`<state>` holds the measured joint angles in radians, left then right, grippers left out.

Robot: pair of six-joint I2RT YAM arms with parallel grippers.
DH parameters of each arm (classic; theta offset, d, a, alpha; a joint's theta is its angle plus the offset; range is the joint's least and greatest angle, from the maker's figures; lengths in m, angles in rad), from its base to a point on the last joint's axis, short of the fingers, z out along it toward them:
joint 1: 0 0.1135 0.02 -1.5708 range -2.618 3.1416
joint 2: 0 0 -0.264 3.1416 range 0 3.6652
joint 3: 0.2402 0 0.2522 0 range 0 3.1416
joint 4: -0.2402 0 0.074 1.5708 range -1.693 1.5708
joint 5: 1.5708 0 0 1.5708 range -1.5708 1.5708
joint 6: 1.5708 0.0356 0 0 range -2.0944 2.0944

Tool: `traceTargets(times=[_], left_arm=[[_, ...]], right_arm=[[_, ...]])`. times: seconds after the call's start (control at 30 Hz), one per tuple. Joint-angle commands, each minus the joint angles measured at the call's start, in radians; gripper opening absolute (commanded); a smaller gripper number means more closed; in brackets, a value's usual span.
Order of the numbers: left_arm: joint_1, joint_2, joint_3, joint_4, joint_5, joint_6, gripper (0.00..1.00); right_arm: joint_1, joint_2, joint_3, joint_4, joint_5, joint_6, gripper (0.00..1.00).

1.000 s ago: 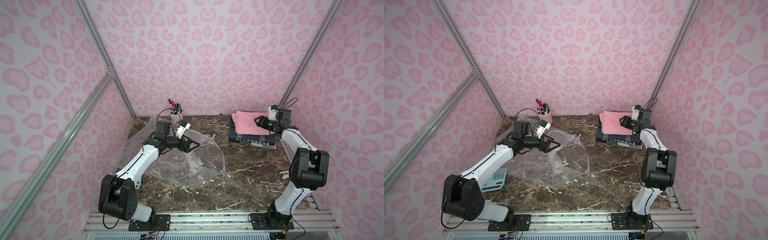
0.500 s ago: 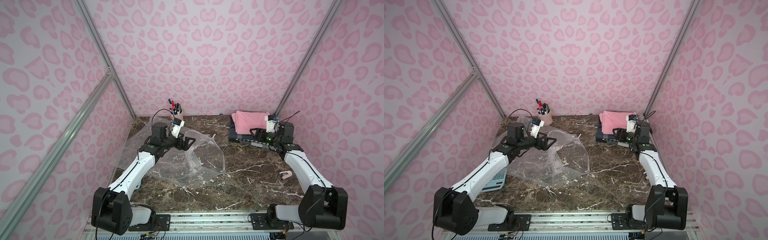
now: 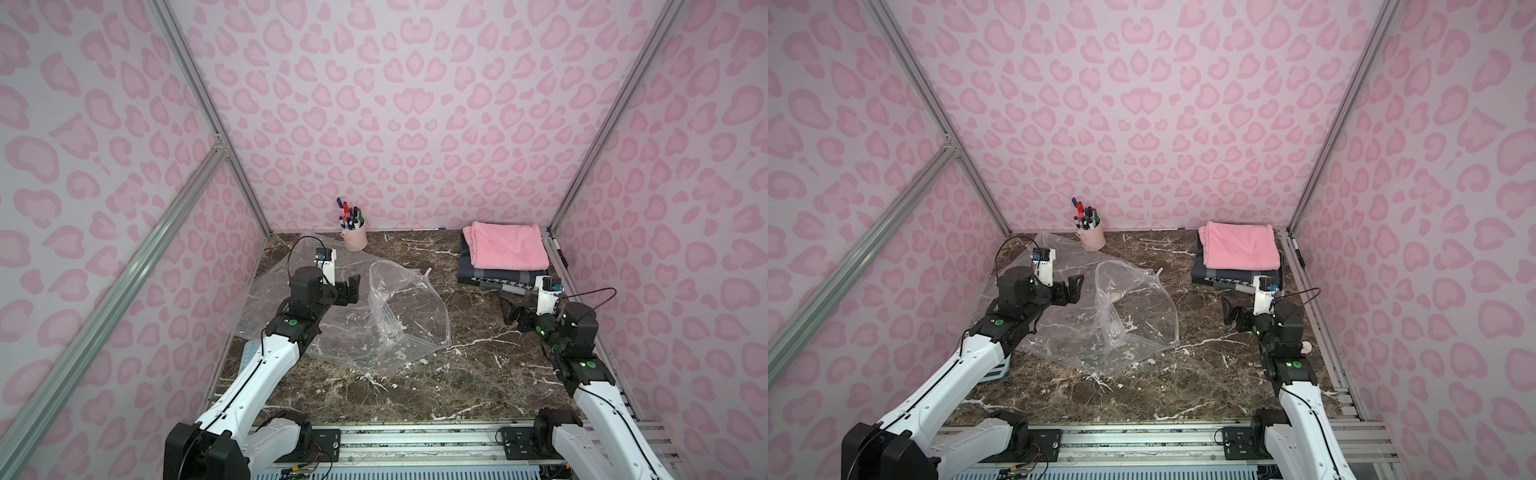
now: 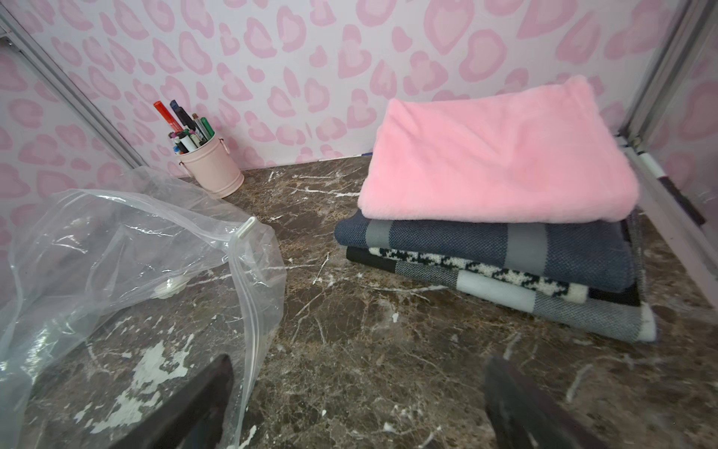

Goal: Take the blanket out of the vacuum bag
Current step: Reset both arms

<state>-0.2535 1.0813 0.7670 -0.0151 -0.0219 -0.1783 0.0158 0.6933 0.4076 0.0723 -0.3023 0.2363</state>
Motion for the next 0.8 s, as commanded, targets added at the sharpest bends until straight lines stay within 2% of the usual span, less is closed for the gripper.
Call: traceTargets(times=[0.0,0.13,0.23,0.3,0.37,0.53,0.63,0.7,0.77], left_arm=[[0.0,-0.033,-0.092,0.061,-0.273,-0.047,0.97],[-0.001,-0.085,-0.251,0.186,-0.437,-0.053,0.97],[0.0,-0.1,-0.372,0.385,-0.515,-0.03,0.97],[0.002,-0.064,-0.428,0.536,-0.589,0.01,0.97],[0.007,0.033,-0.44,0.655,-0.626,0.041,0.97],[0.009,0.328,-0.42,0.907,-0.564,0.168,0.97],[0.025,0.378,-0.432,1.027,-0.339,0.275,0.97],[0.04,0.411,-0.431,1.072,-0.24,0.331,0.97],[0.075,0.425,-0.43,1.084,-0.173,0.321,0.97]], right_arm=[[0.017,-0.108,-0.099,0.076,0.155,0.052,0.99],[0.026,-0.316,-0.297,0.237,0.227,0.025,0.99],[0.031,-0.442,-0.407,0.328,0.252,-0.029,0.99],[0.031,-0.489,-0.436,0.338,0.297,-0.036,0.99],[0.03,-0.506,-0.462,0.359,0.343,-0.045,0.99],[0.031,-0.391,-0.469,0.419,0.349,-0.078,0.99],[0.032,-0.278,-0.465,0.491,0.355,-0.07,0.99],[0.03,-0.202,-0.466,0.566,0.395,-0.062,0.99],[0.026,-0.101,-0.466,0.66,0.433,-0.088,0.99]])
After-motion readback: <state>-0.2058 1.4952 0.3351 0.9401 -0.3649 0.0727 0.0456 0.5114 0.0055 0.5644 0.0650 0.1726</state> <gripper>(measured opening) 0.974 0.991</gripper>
